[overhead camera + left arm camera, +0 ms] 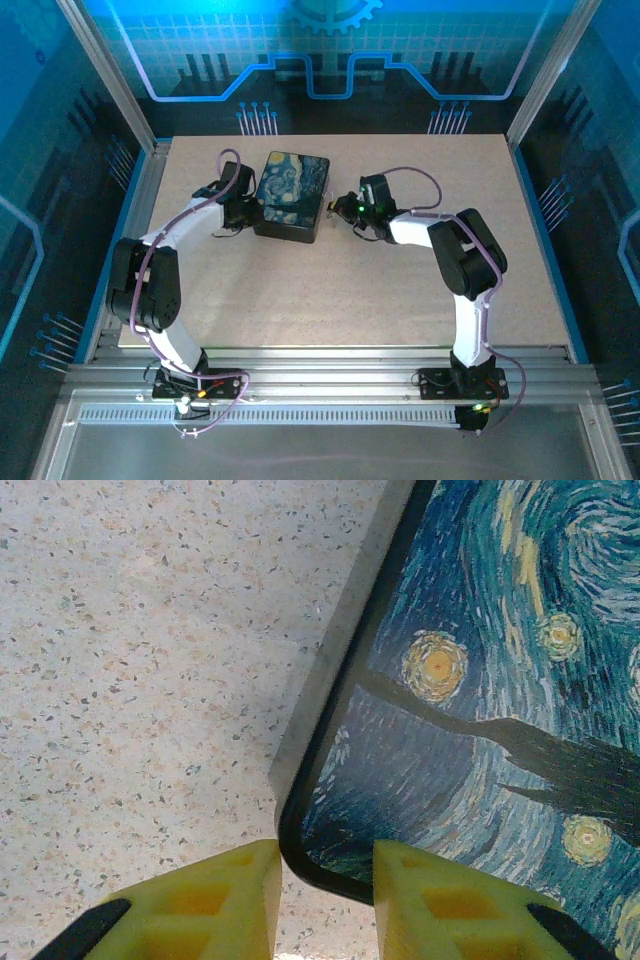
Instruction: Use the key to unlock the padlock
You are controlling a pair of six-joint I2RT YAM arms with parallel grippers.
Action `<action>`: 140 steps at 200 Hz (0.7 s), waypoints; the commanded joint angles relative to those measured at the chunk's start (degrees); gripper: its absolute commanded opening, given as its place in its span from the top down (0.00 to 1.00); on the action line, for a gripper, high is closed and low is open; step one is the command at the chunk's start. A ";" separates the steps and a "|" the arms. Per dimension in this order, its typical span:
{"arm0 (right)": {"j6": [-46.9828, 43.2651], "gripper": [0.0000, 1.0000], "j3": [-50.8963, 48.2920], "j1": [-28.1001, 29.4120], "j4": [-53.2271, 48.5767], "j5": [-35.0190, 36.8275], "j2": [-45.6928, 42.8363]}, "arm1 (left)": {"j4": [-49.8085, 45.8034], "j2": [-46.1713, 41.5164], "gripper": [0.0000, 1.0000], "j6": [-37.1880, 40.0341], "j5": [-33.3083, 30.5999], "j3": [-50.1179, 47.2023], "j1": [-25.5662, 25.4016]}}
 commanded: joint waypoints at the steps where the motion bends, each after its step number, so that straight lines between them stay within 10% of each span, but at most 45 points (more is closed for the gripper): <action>1: 2.05 1.00 3.23 -0.45 3.99 5.04 2.04 | -9.59 2.73 0.70 0.21 0.13 -3.94 -0.13; 64: 8.24 1.00 2.63 -0.35 9.88 4.63 3.36 | -9.25 3.17 0.70 0.13 0.33 -3.71 -0.09; 140: -1.32 1.00 -2.25 -3.55 -9.27 1.18 -4.90 | -10.57 0.79 0.55 0.75 0.98 1.86 0.21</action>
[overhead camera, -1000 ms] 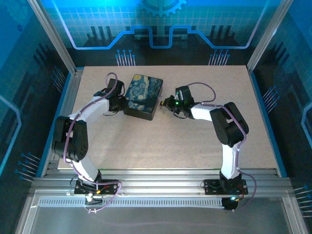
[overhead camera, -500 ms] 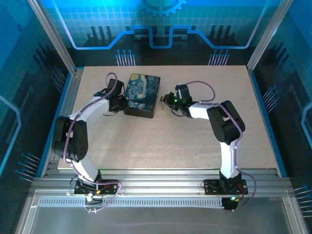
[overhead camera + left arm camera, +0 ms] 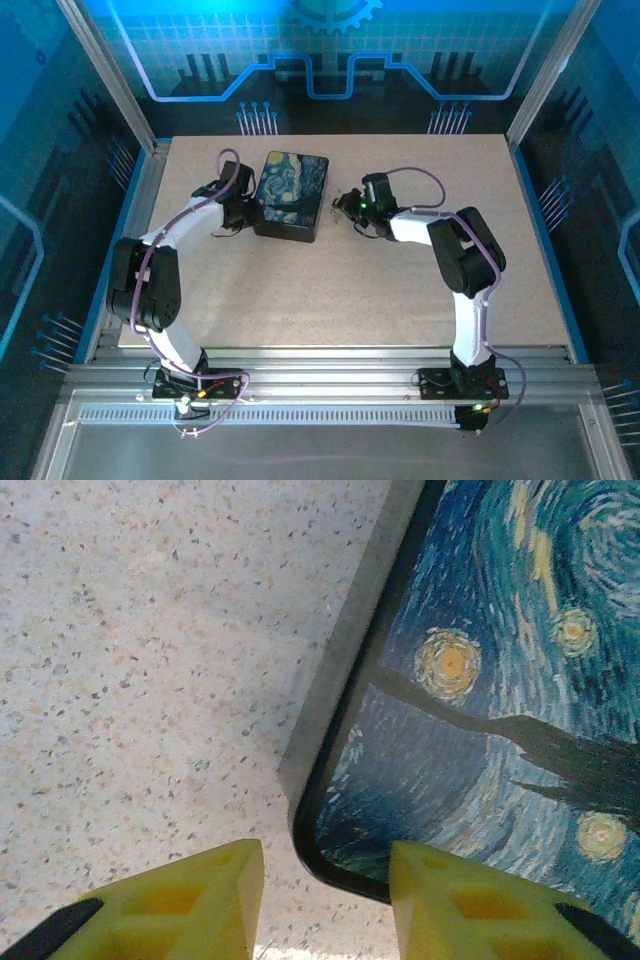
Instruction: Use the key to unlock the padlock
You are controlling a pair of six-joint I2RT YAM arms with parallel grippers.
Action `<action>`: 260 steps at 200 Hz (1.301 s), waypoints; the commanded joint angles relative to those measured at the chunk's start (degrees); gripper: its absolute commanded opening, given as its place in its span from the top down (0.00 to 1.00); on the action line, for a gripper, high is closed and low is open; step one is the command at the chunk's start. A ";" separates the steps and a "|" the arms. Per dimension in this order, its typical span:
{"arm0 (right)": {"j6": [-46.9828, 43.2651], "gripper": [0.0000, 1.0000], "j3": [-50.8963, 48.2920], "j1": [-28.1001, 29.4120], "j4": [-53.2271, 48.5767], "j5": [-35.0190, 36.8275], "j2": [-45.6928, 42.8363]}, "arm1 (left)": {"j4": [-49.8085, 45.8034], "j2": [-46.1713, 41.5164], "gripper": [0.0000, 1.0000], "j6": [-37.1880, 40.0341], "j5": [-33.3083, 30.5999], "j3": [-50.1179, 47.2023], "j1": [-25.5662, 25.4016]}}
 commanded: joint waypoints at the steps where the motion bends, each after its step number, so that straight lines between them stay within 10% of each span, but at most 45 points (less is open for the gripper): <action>1: -4.38 1.00 -2.99 -2.33 -6.94 -1.34 -5.16 | -8.93 0.70 0.54 0.85 1.09 1.18 0.08; 43: -11.64 0.91 -7.76 -3.62 -16.25 -3.59 -10.01 | -7.33 -2.69 0.42 2.06 2.04 4.04 0.83; 88: -19.44 0.45 -6.75 -5.37 -24.85 -5.62 -12.98 | 0.84 -7.34 0.31 1.49 6.52 0.58 5.23; 103: -24.27 0.33 -5.59 -5.60 -29.10 -3.34 -16.68 | 6.20 -9.76 0.02 1.76 8.44 -2.17 7.08; 117: -28.76 0.00 -4.61 -5.69 -32.60 -1.21 -20.41 | 9.69 -11.13 0.01 2.73 8.43 -3.82 8.19; 173: -43.44 0.00 -9.90 -6.65 -38.06 14.14 -37.34 | 26.01 -16.44 0.01 13.95 -2.12 -16.88 12.48; 260: -56.73 0.00 -38.41 -19.39 -8.49 22.98 -52.31 | 71.06 -16.19 0.01 19.63 -1.58 -45.90 12.66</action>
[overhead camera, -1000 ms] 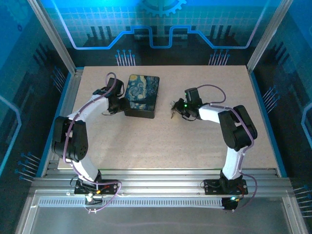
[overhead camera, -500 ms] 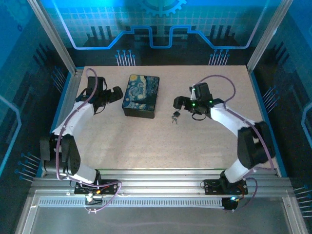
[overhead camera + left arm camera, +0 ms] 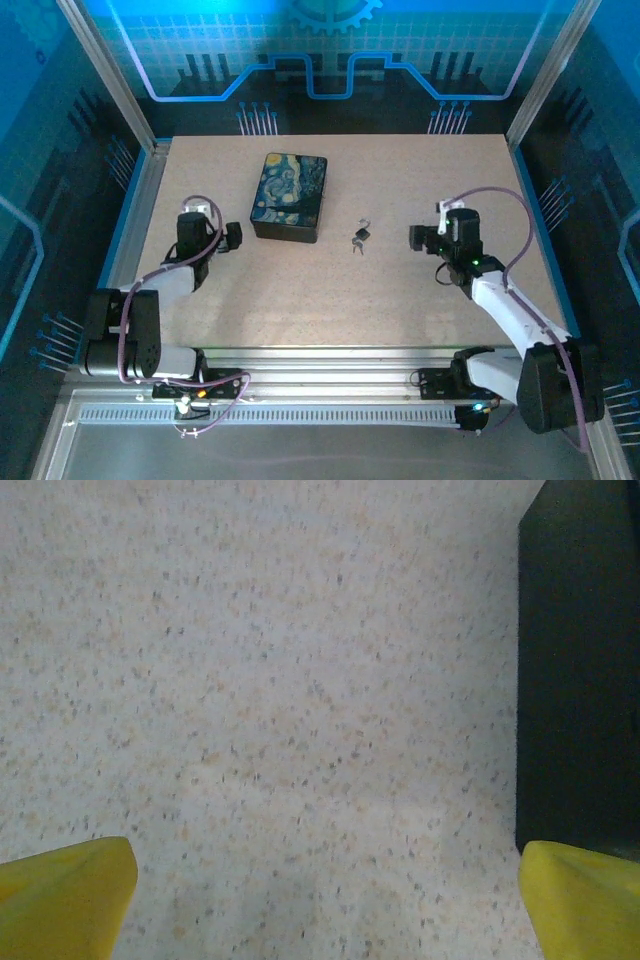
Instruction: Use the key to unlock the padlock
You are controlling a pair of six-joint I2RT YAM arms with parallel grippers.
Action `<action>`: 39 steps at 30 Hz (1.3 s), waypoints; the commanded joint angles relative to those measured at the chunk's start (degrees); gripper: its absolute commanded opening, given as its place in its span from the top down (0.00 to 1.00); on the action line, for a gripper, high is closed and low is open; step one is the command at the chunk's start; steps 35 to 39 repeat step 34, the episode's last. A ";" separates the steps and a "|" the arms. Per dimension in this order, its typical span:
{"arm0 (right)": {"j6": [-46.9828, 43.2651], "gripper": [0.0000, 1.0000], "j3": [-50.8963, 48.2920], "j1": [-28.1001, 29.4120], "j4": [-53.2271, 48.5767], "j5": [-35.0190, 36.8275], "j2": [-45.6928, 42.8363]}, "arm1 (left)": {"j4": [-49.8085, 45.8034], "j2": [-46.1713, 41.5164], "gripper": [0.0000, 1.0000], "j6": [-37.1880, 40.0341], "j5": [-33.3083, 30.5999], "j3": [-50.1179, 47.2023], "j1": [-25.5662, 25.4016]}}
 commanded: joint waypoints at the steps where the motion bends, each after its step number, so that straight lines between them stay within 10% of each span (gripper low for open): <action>1: -3.77 0.00 -4.81 -3.24 11.79 2.59 0.11 | 20.79 2.22 0.01 0.44 -0.30 -5.44 0.18; 6: -6.02 0.00 -13.50 -4.61 34.29 0.19 5.88 | 35.32 9.90 0.01 2.57 3.57 -8.72 -0.35; 14: -9.14 0.00 -10.95 -2.81 49.78 -3.46 22.72 | 32.05 9.27 0.01 3.66 -0.25 -7.62 -2.03; 39: -8.53 0.00 -10.13 -3.06 46.76 -3.60 22.02 | 30.10 9.35 0.01 5.66 4.32 -6.42 -2.46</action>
